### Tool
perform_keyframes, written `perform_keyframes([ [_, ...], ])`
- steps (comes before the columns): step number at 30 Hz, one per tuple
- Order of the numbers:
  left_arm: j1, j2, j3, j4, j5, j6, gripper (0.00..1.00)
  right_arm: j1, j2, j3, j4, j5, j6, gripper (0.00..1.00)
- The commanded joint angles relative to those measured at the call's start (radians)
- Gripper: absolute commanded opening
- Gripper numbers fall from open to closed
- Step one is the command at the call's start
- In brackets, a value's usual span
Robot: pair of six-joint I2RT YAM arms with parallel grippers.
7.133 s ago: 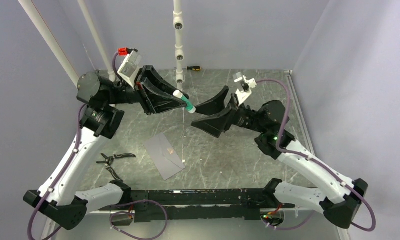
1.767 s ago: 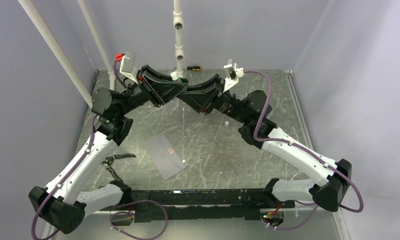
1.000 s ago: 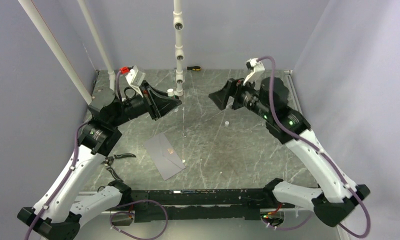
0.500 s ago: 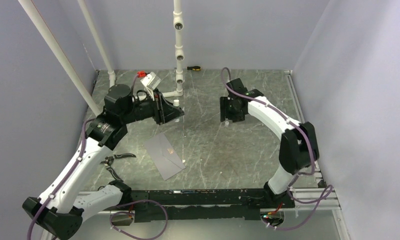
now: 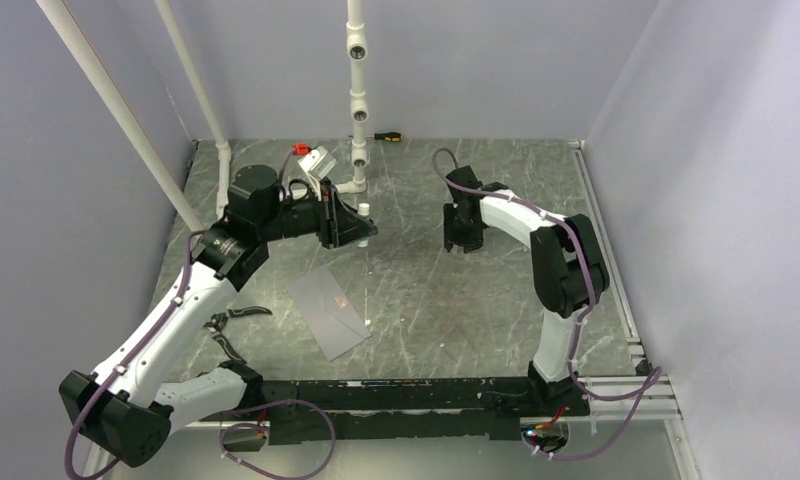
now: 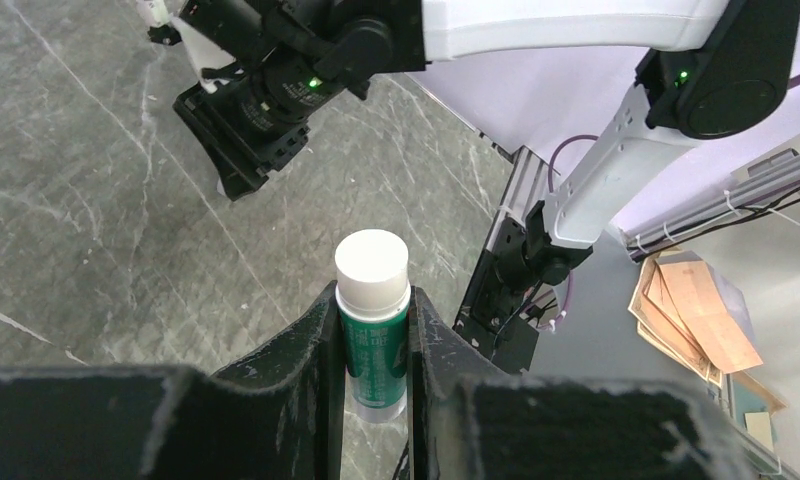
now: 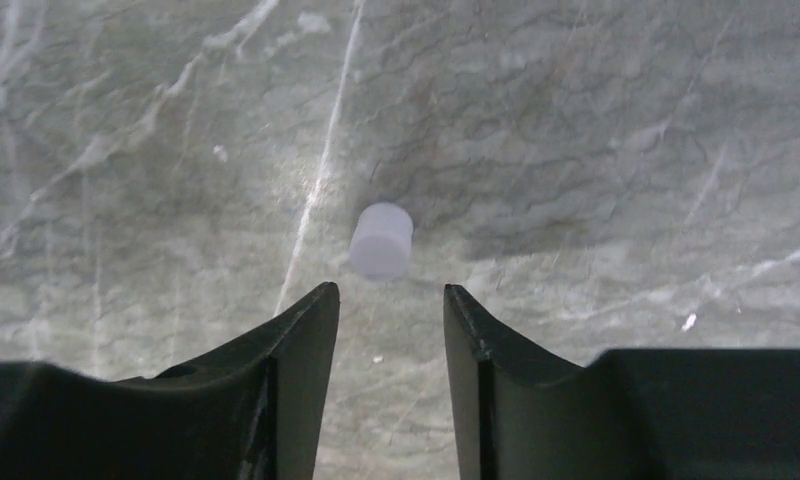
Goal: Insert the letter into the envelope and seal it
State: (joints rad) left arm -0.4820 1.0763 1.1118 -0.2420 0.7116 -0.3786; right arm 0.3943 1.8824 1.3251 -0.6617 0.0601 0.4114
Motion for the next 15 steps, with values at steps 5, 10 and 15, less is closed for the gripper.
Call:
perform_keyframes([
  [5, 0.0, -0.009, -0.018, 0.087, 0.039, -0.014, 0.02, -0.008, 0.055, 0.054, 0.096, 0.065, -0.007, 0.44],
  [10, 0.0, -0.01, -0.02, 0.087, 0.039, -0.014, 0.02, -0.008, 0.083, 0.065, 0.096, 0.063, -0.011, 0.42],
  [15, 0.0, -0.015, -0.027, 0.089, 0.033, -0.014, 0.02, -0.008, 0.073, 0.06, 0.09, 0.061, -0.011, 0.21],
])
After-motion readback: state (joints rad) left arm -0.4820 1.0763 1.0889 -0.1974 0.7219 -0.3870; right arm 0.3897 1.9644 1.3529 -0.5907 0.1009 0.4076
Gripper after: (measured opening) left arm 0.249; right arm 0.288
